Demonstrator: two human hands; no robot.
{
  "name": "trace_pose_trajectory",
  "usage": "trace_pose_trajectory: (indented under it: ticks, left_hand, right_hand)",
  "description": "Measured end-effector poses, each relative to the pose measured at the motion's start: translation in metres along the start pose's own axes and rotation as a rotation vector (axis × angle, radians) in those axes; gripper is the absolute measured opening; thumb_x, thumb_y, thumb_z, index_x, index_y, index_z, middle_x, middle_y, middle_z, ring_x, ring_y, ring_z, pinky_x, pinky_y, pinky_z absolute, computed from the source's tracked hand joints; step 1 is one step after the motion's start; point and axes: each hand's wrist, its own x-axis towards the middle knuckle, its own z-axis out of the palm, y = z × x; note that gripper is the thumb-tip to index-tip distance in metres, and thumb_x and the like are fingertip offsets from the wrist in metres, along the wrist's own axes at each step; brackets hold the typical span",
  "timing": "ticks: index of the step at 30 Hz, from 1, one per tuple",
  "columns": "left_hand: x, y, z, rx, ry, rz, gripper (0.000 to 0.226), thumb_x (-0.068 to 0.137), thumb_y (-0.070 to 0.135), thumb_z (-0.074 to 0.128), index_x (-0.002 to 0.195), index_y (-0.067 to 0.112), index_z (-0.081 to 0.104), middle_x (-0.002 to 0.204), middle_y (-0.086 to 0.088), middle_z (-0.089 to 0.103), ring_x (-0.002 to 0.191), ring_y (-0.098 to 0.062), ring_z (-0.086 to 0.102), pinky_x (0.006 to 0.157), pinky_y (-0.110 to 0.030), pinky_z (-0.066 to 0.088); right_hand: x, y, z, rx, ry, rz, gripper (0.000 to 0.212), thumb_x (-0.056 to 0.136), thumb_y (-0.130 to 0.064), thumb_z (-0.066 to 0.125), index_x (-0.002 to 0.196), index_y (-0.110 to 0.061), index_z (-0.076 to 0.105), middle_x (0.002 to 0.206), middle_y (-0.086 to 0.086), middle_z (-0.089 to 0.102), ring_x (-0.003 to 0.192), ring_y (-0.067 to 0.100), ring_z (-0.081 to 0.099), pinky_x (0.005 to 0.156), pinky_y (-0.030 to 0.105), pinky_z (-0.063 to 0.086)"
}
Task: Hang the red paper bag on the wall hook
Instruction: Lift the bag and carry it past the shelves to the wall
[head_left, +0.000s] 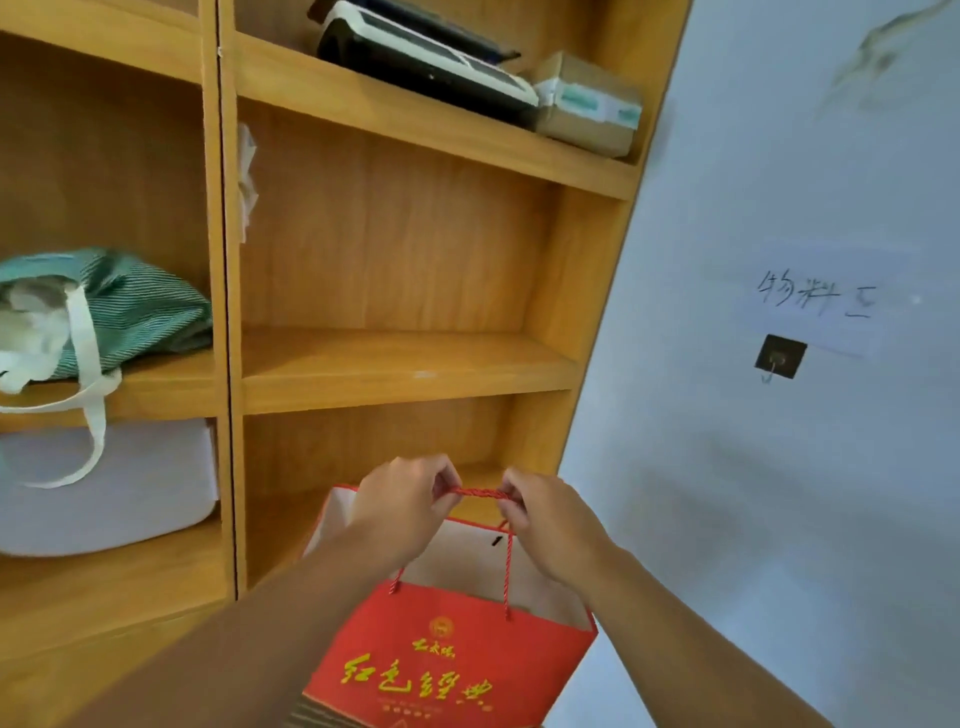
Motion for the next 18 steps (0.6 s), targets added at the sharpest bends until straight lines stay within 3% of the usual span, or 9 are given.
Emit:
trace_pose_trajectory:
  ticks: [7,15,18]
  left_hand:
    - [0.144,0.016,0.085,-0.009,-0.031,0.219,0.005,0.086,0.037,0.072,0.088,0.034,0.068,0.087,0.010,0.062,0.086,-0.012,0.060,0.066,-0.031,0.042]
    - [0.256,0.064,0.162,-0.121,-0.090,0.393,0.006,0.084,0.038,0.073,0.083,0.035,0.069,0.078,0.016,0.062,0.083,-0.010,0.061,0.067,-0.034,0.053]
    - [0.296,0.092,0.196,-0.178,-0.122,0.486,0.005,0.084,0.035,0.074,0.081,0.033,0.070,0.077,0.015,0.068,0.082,-0.009,0.062,0.064,-0.032,0.049]
  right_hand:
    - [0.080,0.104,0.005,-0.062,0.081,0.190,0.012,0.104,-0.023,0.052,0.098,-0.020,0.062,0.092,0.002,0.070,0.081,0.021,0.064,0.071,0.039,0.055]
    - [0.129,0.199,-0.009,-0.140,0.204,0.413,0.013,0.106,-0.019,0.048,0.102,-0.017,0.061,0.096,0.002,0.067,0.084,0.022,0.060,0.072,0.037,0.051]
    - [0.139,0.234,-0.024,-0.198,0.246,0.480,0.012,0.105,-0.019,0.049,0.103,-0.016,0.061,0.098,0.002,0.067,0.086,0.022,0.059,0.071,0.036,0.049]
